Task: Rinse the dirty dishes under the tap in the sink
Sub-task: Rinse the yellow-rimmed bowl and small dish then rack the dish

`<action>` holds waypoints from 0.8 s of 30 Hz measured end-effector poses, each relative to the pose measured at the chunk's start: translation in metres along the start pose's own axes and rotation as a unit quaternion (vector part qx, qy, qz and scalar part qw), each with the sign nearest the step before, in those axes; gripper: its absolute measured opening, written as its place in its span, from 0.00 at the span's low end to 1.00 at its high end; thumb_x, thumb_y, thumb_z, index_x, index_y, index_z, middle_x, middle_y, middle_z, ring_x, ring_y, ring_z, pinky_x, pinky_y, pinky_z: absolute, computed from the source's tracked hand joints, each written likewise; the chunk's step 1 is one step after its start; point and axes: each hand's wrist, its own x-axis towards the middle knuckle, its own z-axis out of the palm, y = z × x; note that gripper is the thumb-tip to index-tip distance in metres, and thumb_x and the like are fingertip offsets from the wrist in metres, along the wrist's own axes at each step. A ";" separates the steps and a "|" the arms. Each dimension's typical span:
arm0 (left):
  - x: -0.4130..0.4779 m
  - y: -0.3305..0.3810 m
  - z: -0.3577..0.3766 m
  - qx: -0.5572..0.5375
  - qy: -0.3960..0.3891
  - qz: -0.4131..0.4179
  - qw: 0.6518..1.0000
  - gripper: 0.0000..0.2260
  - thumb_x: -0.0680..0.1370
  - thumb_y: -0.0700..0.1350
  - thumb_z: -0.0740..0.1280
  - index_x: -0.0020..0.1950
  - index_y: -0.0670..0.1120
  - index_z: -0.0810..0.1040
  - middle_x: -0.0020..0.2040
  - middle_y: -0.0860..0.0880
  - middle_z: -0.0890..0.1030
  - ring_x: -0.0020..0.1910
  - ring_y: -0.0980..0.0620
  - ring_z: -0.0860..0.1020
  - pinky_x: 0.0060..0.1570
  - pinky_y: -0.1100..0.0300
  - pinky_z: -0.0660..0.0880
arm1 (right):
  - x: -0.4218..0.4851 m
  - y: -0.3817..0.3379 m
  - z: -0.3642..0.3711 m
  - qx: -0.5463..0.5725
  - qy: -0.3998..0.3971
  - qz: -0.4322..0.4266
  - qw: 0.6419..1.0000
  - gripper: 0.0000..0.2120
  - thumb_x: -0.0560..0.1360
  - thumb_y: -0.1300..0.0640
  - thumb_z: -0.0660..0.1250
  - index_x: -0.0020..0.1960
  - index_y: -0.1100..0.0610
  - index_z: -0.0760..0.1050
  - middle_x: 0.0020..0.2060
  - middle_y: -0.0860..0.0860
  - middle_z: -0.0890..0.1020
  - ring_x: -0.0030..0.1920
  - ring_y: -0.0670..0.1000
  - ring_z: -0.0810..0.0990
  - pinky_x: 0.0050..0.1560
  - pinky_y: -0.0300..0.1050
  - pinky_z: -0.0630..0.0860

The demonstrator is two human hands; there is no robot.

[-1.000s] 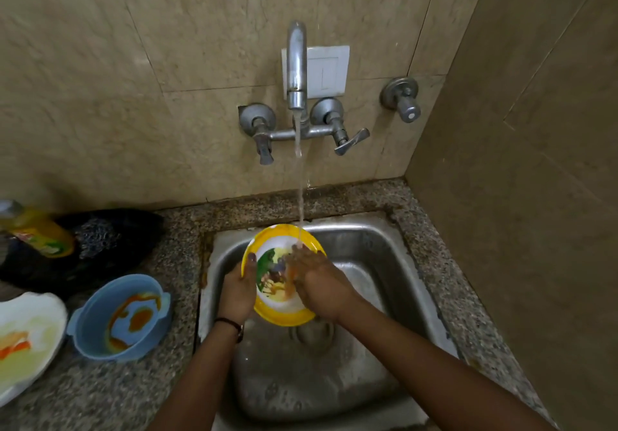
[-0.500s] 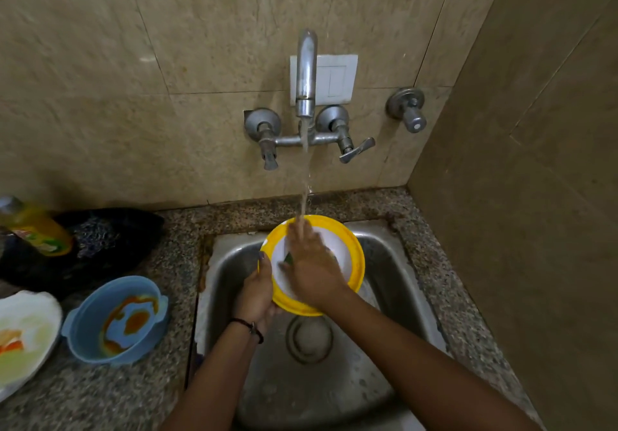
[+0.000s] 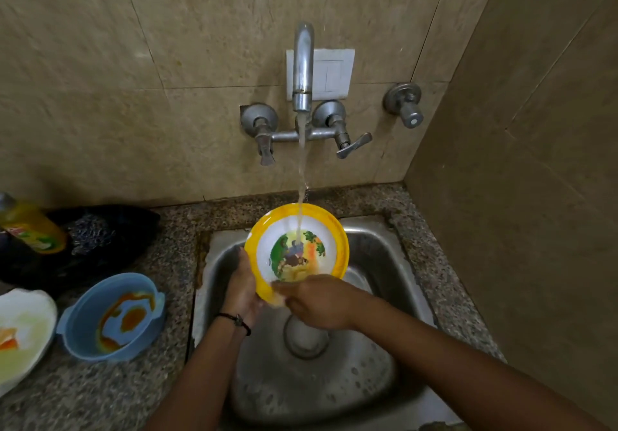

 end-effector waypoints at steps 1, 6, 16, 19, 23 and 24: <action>0.001 -0.001 -0.002 0.003 -0.004 0.008 1.000 0.26 0.78 0.65 0.50 0.55 0.50 0.80 0.53 0.45 0.82 0.52 0.42 0.80 0.56 0.40 0.76 | -0.007 0.004 -0.003 -0.015 0.001 0.011 1.000 0.19 0.79 0.55 0.56 0.70 0.51 0.68 0.61 0.60 0.78 0.59 0.60 0.76 0.55 0.49 0.73; 0.002 -0.008 0.000 0.011 -0.009 0.021 1.000 0.21 0.78 0.64 0.55 0.47 0.53 0.81 0.44 0.49 0.85 0.49 0.43 0.81 0.55 0.36 0.76 | 0.004 0.034 0.004 -0.115 0.088 0.127 0.981 0.25 0.76 0.56 0.57 0.73 0.57 0.63 0.69 0.58 0.70 0.68 0.58 0.68 0.68 0.50 0.64; 0.002 -0.003 0.004 0.061 0.040 0.015 0.997 0.25 0.77 0.67 0.51 0.54 0.51 0.77 0.49 0.48 0.82 0.48 0.43 0.80 0.51 0.36 0.77 | 0.050 0.006 0.030 0.037 0.040 0.043 0.998 0.28 0.81 0.60 0.53 0.75 0.67 0.45 0.76 0.62 0.47 0.77 0.60 0.44 0.74 0.56 0.39; 0.005 0.006 -0.002 0.103 0.058 0.028 0.993 0.26 0.77 0.68 0.51 0.54 0.50 0.78 0.45 0.46 0.82 0.43 0.43 0.80 0.45 0.40 0.79 | 0.030 0.005 0.040 0.114 0.059 -0.045 0.991 0.24 0.80 0.62 0.54 0.73 0.70 0.54 0.73 0.66 0.58 0.75 0.61 0.56 0.76 0.51 0.48; 0.005 0.011 -0.010 0.169 0.052 0.055 0.983 0.26 0.79 0.64 0.50 0.48 0.48 0.81 0.40 0.45 0.82 0.39 0.43 0.81 0.40 0.47 0.79 | 0.004 0.029 0.041 0.106 0.008 -0.086 0.991 0.21 0.80 0.62 0.58 0.72 0.63 0.64 0.71 0.60 0.67 0.71 0.53 0.65 0.74 0.36 0.54; 0.005 0.010 -0.012 0.178 0.054 0.055 0.981 0.26 0.79 0.64 0.50 0.44 0.49 0.81 0.39 0.45 0.82 0.39 0.43 0.81 0.40 0.46 0.80 | 0.000 0.041 0.038 0.066 -0.009 -0.093 0.993 0.21 0.79 0.61 0.59 0.71 0.59 0.67 0.70 0.57 0.69 0.71 0.53 0.67 0.73 0.42 0.59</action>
